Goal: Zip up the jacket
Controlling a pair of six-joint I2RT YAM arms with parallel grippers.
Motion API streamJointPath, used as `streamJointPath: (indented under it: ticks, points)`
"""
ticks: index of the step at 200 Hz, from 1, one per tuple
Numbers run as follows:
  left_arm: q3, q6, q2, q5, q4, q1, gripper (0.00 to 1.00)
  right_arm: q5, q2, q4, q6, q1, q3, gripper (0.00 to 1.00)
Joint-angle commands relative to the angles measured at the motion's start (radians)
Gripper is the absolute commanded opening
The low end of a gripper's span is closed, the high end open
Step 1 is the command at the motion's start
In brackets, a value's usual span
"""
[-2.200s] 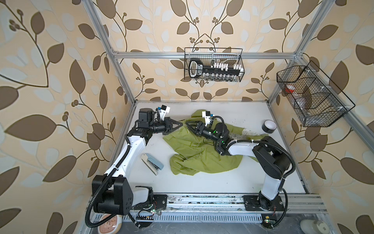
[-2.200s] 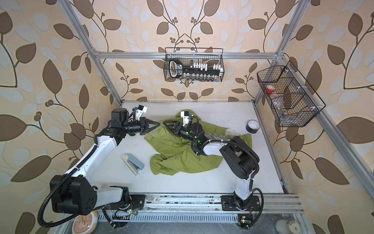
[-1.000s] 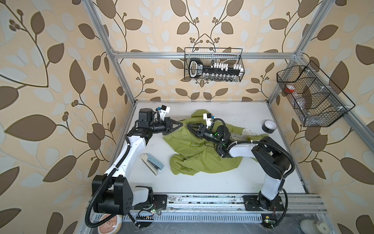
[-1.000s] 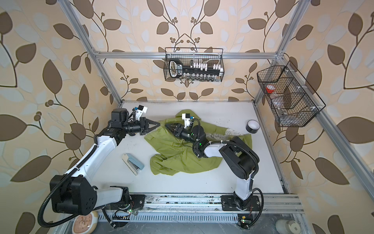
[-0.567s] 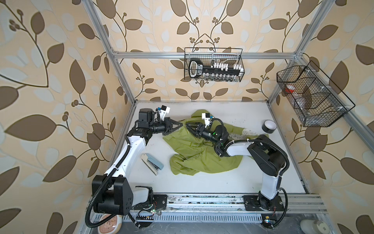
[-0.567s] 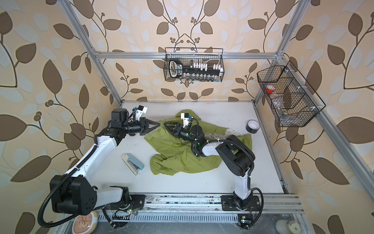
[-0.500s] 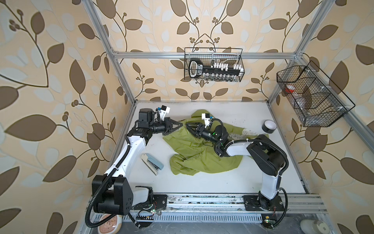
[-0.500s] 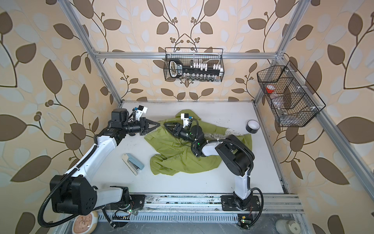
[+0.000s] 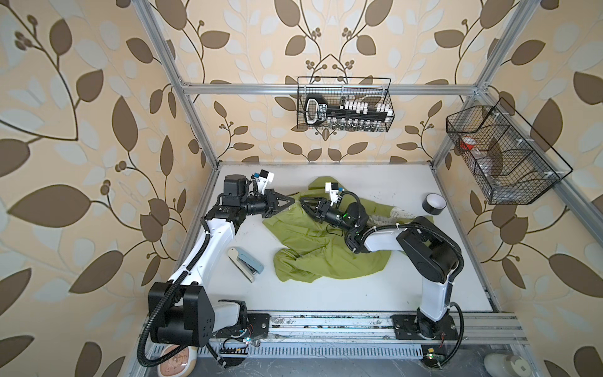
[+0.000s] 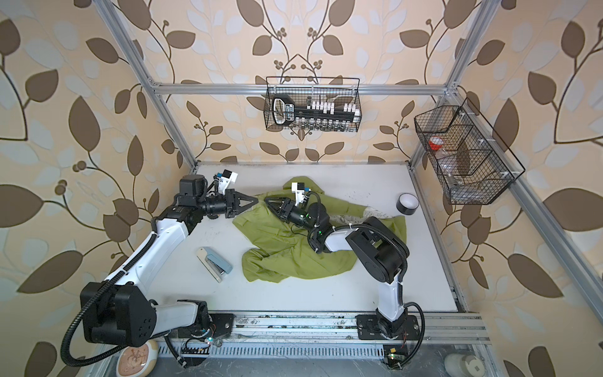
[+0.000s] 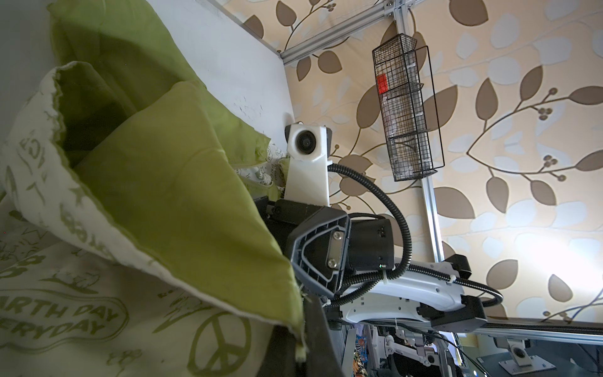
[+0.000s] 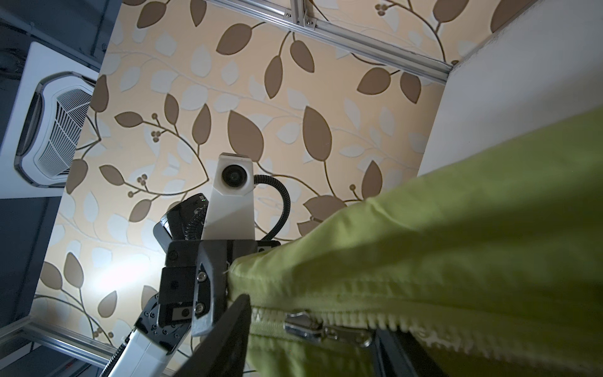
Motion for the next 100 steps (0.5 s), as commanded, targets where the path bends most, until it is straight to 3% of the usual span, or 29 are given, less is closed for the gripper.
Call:
streamJointPath:
  ticks: [1, 100]
  points:
    - [0.006, 0.014, -0.027, 0.031, 0.014, 0.006, 0.0, 0.005, -0.01, 0.074, 0.032, 0.006, -0.008, 0.56]
    - [0.004, 0.019, -0.021, 0.028, 0.015, 0.006, 0.0, 0.016, -0.043, 0.115, 0.047, -0.009, -0.075, 0.47]
